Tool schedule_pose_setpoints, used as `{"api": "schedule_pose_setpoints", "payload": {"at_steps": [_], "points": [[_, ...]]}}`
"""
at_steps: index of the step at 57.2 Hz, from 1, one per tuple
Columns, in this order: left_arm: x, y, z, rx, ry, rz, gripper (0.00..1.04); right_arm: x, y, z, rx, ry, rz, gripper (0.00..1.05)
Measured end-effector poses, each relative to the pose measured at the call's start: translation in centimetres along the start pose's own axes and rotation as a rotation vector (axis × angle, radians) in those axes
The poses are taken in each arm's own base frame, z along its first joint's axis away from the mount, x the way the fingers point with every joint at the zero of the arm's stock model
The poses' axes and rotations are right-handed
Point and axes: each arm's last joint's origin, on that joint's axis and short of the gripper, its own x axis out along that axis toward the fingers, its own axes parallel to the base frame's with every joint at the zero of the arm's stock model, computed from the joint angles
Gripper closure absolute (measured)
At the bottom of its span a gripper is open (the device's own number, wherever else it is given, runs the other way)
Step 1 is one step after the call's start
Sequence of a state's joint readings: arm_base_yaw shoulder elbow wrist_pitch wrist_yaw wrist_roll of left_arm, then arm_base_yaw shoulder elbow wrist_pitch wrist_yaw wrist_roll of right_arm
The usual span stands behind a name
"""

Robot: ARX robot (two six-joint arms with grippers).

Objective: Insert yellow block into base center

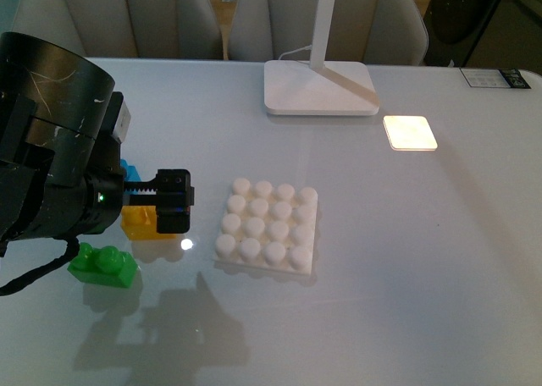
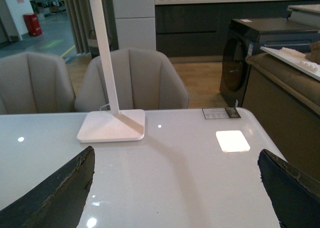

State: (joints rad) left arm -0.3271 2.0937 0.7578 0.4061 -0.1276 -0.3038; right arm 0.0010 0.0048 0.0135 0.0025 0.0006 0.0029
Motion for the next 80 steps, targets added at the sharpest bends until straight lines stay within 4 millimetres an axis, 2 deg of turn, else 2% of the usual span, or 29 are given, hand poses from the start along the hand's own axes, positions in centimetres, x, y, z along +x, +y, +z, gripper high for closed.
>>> {"api": "schedule_pose_setpoints", "payload": {"at_steps": [18, 55, 80], "points": [[-0.1, -0.3, -0.3, -0.006, -0.012, 0.003, 0.07, 0.0, 0.0, 0.0, 0.000, 0.000, 0.000, 0.09], [4.1, -0.4, 0.3, 0.008, 0.028, 0.042, 0.07, 0.0, 0.0, 0.0, 0.000, 0.000, 0.000, 0.09], [4.9, -0.3, -0.2, 0.027, 0.053, 0.049, 0.07, 0.0, 0.0, 0.0, 0.000, 0.000, 0.000, 0.09]]}}
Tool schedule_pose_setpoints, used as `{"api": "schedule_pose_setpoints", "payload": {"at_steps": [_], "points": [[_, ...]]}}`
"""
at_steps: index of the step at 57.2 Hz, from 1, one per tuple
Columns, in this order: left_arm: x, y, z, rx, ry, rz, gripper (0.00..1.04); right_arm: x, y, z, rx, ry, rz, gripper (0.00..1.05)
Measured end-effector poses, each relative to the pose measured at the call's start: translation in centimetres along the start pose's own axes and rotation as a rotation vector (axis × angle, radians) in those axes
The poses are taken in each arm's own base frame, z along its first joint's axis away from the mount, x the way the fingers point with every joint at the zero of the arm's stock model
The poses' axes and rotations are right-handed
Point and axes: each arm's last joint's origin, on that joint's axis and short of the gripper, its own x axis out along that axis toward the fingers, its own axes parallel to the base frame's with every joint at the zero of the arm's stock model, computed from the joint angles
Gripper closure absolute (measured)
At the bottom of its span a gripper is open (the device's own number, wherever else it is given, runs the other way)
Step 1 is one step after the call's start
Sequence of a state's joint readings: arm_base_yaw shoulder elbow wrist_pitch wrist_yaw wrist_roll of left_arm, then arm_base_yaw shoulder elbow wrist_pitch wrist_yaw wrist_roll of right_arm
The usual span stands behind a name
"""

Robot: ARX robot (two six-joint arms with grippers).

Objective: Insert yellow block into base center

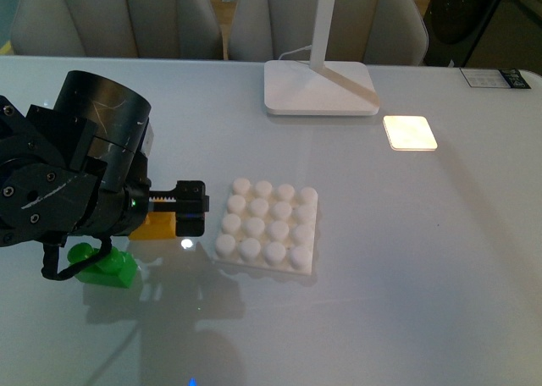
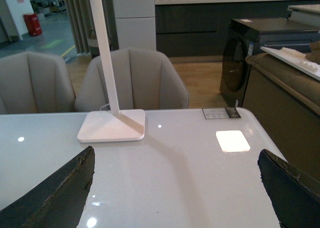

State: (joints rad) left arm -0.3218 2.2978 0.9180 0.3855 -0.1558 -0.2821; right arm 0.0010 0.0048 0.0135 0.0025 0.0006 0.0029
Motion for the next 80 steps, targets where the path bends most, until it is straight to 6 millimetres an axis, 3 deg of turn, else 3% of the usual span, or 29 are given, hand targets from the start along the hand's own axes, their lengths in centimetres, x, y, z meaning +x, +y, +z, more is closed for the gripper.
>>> {"api": "schedule_pose_setpoints", "payload": {"at_steps": [4, 8, 13, 26, 49, 80], "points": [[0.1, 0.0, -0.2, 0.008, 0.006, 0.002, 0.09, 0.0, 0.0, 0.0, 0.000, 0.000, 0.000, 0.09], [0.2, 0.0, -0.4, 0.017, 0.018, 0.001, 0.20, 0.0, 0.0, 0.0, 0.000, 0.000, 0.000, 0.09], [0.3, 0.0, -0.4, 0.024, 0.020, -0.002, 0.22, 0.0, 0.0, 0.0, 0.000, 0.000, 0.000, 0.09], [0.3, 0.0, -0.4, 0.036, 0.019, -0.002, 0.41, 0.0, 0.0, 0.0, 0.000, 0.000, 0.000, 0.09], [-0.7, -0.6, 0.0, 0.065, 0.015, -0.009, 0.42, 0.0, 0.0, 0.0, 0.000, 0.000, 0.000, 0.09], [-4.8, -5.0, 3.6, 0.109, -0.001, -0.067, 0.42, 0.0, 0.0, 0.0, 0.000, 0.000, 0.000, 0.09]]}}
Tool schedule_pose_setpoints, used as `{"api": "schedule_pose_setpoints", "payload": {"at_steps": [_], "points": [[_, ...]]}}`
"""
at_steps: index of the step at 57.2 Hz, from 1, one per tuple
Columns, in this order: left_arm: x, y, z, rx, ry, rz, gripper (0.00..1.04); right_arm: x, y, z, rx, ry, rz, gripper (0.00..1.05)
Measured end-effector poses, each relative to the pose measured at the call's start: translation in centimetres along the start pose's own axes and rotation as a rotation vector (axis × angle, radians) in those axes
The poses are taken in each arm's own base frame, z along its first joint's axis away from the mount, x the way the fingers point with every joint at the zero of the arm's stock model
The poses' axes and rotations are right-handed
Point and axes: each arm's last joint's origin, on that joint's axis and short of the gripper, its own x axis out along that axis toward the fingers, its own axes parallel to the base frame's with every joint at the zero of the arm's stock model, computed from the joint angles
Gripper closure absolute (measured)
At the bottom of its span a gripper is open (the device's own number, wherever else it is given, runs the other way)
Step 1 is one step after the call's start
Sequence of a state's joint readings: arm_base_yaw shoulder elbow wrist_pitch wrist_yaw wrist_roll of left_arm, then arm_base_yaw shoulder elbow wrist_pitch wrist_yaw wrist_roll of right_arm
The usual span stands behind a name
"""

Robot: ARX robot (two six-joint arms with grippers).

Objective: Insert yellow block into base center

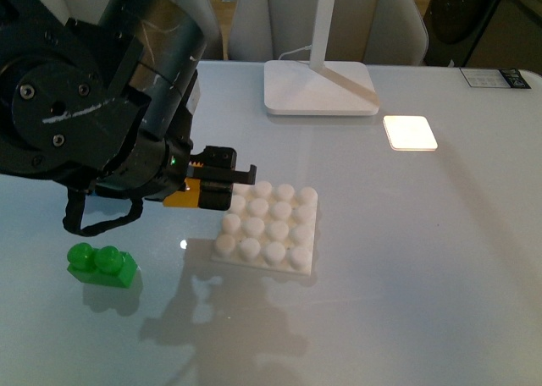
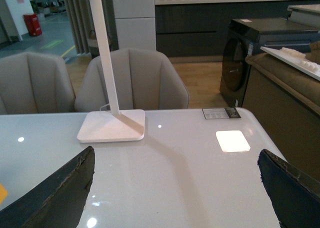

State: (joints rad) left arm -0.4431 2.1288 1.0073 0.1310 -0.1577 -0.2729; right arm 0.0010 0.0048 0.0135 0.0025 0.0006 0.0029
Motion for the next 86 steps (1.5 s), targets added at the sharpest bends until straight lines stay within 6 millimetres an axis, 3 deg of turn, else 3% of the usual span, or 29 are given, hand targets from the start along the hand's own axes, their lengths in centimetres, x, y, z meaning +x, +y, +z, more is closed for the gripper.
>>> {"api": "schedule_pose_setpoints", "payload": {"at_steps": [37, 50, 86], "points": [[-1.7, -3.6, 3.7, 0.018, -0.041, -0.004, 0.43, 0.0, 0.0, 0.0, 0.000, 0.000, 0.000, 0.09], [-1.7, -5.0, 4.0, 0.045, -0.033, -0.011, 0.43, 0.0, 0.0, 0.0, 0.000, 0.000, 0.000, 0.09], [0.9, -7.9, 3.0, 0.091, 0.038, 0.011, 0.43, 0.0, 0.0, 0.0, 0.000, 0.000, 0.000, 0.09]]}}
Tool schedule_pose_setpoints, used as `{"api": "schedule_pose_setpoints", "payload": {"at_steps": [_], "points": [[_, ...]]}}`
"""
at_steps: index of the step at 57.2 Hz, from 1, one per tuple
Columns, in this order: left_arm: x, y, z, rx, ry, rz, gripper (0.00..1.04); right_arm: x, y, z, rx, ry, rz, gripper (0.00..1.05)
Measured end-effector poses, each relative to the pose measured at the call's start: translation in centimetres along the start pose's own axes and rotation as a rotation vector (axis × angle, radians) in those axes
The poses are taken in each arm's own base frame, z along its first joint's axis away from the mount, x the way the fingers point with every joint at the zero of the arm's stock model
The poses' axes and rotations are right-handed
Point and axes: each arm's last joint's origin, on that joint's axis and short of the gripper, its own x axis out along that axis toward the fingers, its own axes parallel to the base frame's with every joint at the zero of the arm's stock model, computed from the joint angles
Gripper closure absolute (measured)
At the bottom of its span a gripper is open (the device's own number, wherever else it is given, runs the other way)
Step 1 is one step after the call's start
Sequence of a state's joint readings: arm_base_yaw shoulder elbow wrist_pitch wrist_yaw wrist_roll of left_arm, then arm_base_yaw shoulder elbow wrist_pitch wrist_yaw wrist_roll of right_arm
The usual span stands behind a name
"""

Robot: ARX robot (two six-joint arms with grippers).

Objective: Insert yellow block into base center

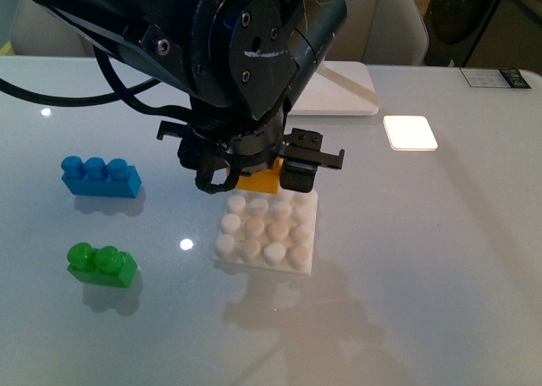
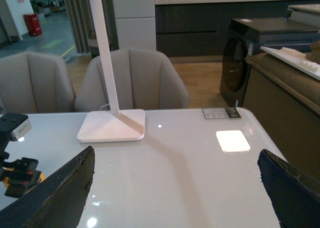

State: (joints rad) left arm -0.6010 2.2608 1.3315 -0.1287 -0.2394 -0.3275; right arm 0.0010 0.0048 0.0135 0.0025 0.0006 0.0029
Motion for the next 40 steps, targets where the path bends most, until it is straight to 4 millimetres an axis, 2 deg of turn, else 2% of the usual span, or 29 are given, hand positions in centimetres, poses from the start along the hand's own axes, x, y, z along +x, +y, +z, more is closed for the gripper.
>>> {"api": "schedule_pose_setpoints", "payload": {"at_steps": [24, 40], "points": [[0.8, -1.6, -1.5, 0.009, 0.036, -0.010, 0.43, 0.0, 0.0, 0.0, 0.000, 0.000, 0.000, 0.09], [1.9, -1.9, -2.4, 0.021, 0.063, 0.000, 0.43, 0.0, 0.0, 0.0, 0.000, 0.000, 0.000, 0.09]]}}
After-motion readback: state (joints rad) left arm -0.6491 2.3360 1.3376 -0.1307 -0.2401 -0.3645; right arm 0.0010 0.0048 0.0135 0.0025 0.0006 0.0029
